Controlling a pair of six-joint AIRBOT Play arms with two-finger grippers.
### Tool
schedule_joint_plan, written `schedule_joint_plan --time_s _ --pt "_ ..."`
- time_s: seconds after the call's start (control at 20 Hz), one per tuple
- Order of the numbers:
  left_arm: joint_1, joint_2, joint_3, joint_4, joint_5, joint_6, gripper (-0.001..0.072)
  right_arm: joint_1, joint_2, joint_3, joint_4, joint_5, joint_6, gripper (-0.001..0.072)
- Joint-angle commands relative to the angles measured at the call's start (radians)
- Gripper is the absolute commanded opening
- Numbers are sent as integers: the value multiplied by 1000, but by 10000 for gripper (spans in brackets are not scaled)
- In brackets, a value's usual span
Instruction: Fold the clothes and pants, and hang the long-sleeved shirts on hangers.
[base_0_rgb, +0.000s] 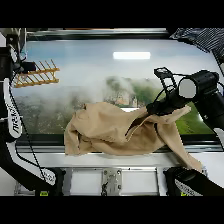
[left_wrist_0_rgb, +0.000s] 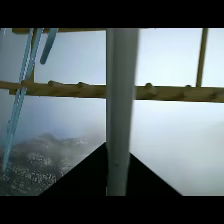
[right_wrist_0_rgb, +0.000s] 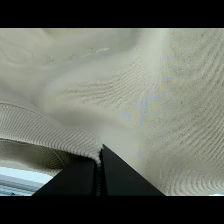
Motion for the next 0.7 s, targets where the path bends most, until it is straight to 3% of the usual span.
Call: schedule_joint_plan --time_s 0.0,0.1,0.2,0.25,0.35,0.5,0.65 --pt "-109 122 0 -9 -110 133 21 0 0 0 0 0 0 33" --pt "-167 201 0 -153 -221 348 21 0 0 0 0 0 0 33" --pt "-202 275 0 -432 -368 591 21 0 0 0 0 0 0 33" --pt "-206 303 0 -547 -442 668 21 0 0 0 0 0 0 33" --pt "-222 343 0 -592 -594 695 21 0 0 0 0 0 0 33" --pt "-232 377 0 -597 -594 696 21 0 0 0 0 0 0 33" --pt "-230 401 -23 -595 -702 824 19 0 0 0 0 0 0 33"
